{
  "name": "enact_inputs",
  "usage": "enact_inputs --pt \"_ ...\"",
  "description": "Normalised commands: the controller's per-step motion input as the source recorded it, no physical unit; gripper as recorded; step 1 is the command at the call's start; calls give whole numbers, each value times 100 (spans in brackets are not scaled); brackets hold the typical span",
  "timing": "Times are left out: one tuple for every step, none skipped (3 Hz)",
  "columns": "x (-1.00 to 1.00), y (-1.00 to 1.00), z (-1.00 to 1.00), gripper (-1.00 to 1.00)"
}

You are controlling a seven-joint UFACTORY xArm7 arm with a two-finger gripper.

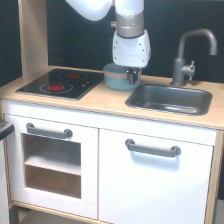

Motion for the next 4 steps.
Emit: enact_inputs --pt "2 -5 -38 -28" --pt "0 -32 15 -100" --pt "-100 2 -88 86" --pt "100 55 90 36"
